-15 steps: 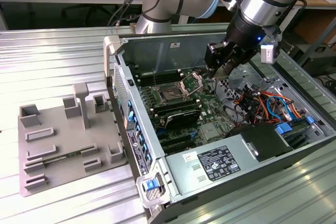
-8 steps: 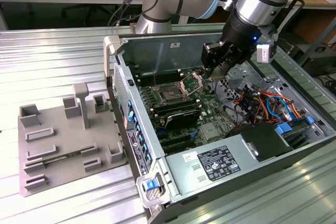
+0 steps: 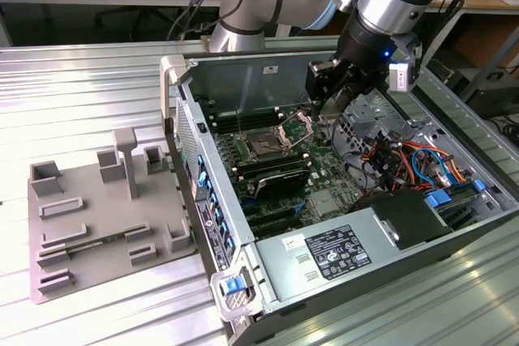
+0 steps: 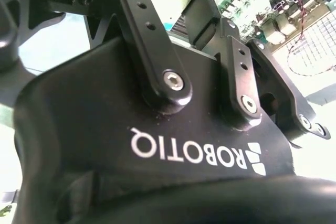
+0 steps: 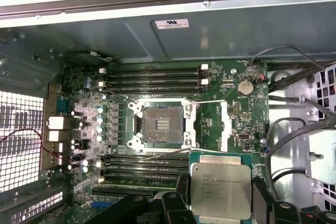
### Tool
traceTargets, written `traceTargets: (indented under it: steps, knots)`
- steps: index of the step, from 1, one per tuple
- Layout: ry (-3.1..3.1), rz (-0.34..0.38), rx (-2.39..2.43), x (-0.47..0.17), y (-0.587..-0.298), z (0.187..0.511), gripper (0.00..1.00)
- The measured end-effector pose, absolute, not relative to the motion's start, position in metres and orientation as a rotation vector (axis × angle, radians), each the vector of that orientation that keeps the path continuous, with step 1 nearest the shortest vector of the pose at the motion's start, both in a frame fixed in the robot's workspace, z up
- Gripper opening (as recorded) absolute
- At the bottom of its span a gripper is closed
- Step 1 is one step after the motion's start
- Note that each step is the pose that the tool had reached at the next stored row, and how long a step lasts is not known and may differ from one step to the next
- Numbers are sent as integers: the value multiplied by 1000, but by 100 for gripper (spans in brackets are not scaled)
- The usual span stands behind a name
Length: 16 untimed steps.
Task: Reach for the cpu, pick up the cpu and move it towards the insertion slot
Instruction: 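Pick up the cpu and move it towards the insertion slot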
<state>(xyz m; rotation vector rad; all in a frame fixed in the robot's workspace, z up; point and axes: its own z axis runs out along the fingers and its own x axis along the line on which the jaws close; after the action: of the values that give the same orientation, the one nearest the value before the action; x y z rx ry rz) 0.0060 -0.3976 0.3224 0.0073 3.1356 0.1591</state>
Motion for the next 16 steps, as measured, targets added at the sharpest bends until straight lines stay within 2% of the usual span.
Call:
traceTargets:
  steps: [16]
  knots:
    - [3136,159,7,-3,-382,321,55]
